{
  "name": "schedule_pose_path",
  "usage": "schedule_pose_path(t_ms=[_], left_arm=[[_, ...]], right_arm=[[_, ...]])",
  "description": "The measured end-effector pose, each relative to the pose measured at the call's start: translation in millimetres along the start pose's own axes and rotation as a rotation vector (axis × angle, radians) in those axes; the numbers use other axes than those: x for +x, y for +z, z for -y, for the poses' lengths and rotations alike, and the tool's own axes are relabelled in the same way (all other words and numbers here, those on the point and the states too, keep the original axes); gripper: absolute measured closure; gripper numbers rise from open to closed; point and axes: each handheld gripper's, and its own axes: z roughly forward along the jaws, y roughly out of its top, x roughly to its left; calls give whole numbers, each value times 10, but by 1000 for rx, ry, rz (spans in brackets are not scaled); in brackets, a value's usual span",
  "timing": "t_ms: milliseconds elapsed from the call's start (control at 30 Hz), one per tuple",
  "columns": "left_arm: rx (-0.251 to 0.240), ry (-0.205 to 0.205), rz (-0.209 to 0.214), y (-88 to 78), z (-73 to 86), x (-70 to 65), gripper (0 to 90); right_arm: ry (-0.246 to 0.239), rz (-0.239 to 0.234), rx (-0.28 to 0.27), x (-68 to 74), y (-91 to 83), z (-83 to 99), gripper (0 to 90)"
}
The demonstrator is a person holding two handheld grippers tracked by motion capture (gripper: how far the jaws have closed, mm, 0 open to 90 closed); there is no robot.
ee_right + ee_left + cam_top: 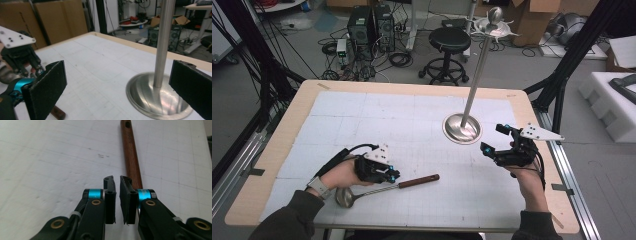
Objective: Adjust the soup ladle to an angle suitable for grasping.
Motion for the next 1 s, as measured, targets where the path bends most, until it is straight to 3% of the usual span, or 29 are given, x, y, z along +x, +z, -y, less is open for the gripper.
schedule_pose_path(t_ms=[67,100,133,233,367,533,667,833,900,1000], left_arm=[[-14,-29,7,-117,3,10,744],[-24,-41,19,-159,2,-3,628],[-42,-39,40,-195,0,-19,628],[-124,3,91,-280,-24,-122,523],[-174,59,101,-398,-48,-192,244],[-114,65,19,-518,-49,-221,141],[-17,1,-19,-545,-38,-226,60],[98,-45,-30,-535,-19,-243,60],[175,-62,-17,-498,-11,-249,59],[229,-70,-9,-438,5,-266,59]], right_arm=[[3,0,-12,-4,-16,-8,0],[8,2,-12,-12,-25,-8,0],[8,2,-12,-12,-25,-8,0],[10,7,-11,-15,-30,-8,0],[7,5,-18,-14,-35,-13,0],[7,6,-18,-26,-34,-10,0],[13,9,-18,-33,-31,-11,0],[13,9,-22,-42,-25,-23,0],[19,6,-19,-40,-17,-30,0],[16,1,-18,-50,8,-33,0]])
